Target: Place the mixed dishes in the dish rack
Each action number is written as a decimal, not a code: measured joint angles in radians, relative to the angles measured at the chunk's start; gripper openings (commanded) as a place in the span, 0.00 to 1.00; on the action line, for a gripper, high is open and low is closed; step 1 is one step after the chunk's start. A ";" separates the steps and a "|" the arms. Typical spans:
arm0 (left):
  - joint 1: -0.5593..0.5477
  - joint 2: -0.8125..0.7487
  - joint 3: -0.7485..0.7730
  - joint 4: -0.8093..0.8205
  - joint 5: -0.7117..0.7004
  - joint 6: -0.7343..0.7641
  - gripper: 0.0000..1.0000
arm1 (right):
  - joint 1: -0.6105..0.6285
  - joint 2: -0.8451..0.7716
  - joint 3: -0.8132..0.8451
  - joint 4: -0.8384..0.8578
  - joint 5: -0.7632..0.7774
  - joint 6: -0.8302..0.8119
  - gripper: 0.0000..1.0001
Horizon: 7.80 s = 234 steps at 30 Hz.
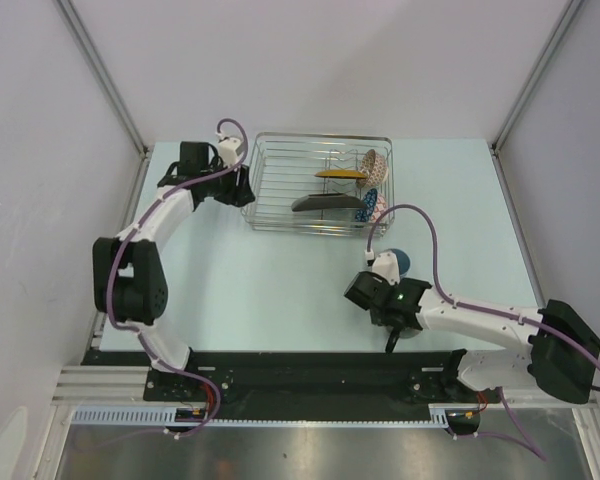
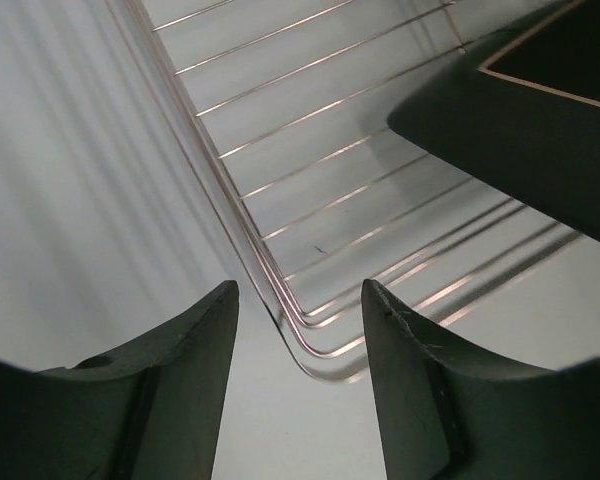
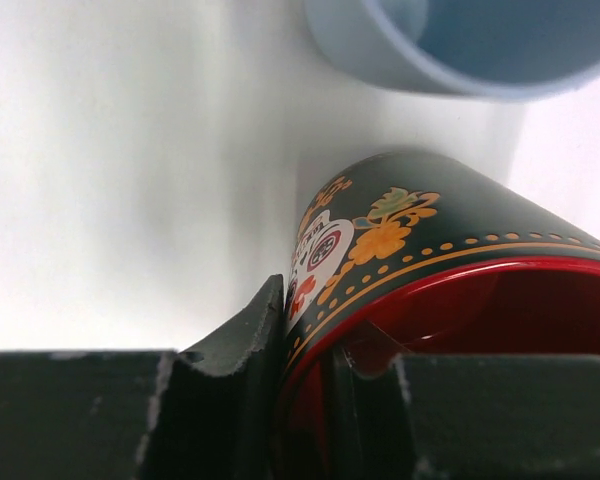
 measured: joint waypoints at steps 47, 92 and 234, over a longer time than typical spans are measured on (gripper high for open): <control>-0.076 0.011 -0.210 0.167 -0.218 0.049 0.25 | -0.130 -0.259 0.312 -0.042 -0.097 -0.169 0.00; 0.006 -0.157 0.224 -0.174 -0.185 0.019 1.00 | -0.428 0.217 0.445 0.944 -0.807 -0.058 0.00; -0.151 0.006 0.072 0.424 0.590 -1.089 0.00 | -0.456 0.681 0.513 1.984 -0.625 0.491 0.27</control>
